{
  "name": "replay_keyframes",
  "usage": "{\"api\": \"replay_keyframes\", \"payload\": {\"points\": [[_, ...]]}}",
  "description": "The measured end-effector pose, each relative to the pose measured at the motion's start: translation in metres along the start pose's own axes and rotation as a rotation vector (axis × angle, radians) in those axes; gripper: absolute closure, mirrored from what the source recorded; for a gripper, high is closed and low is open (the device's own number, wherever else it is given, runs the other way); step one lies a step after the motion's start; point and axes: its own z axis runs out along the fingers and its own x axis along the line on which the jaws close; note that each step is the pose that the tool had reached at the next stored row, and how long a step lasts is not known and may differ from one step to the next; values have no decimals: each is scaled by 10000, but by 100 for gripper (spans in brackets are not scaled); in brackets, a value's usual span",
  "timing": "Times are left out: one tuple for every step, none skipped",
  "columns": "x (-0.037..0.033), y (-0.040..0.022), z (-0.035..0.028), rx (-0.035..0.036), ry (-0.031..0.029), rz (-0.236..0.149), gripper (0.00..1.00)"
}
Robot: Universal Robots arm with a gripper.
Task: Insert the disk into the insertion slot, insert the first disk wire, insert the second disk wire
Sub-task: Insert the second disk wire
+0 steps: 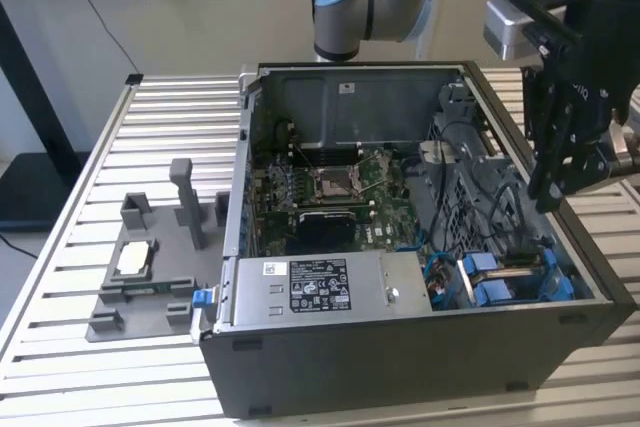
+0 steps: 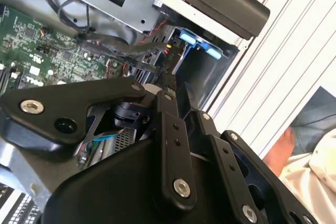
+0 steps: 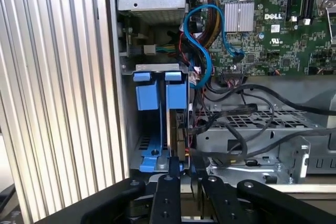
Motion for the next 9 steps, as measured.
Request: {"api": "replay_keyframes", "payload": {"points": [[0, -9, -8, -49, 1, -2, 76], [0, -12, -15, -71, 0, -3, 76], [1, -13, -19, -71, 0, -3, 76], [1, -12, -20, -71, 0, -2, 76], [1, -12, -20, -71, 0, -2, 76], [0, -13, -20, -72, 2, -3, 76], [1, -13, -21, -72, 2, -3, 76], [1, -13, -20, -72, 2, -3, 76], [1, -13, -21, -72, 3, -3, 76]]}}
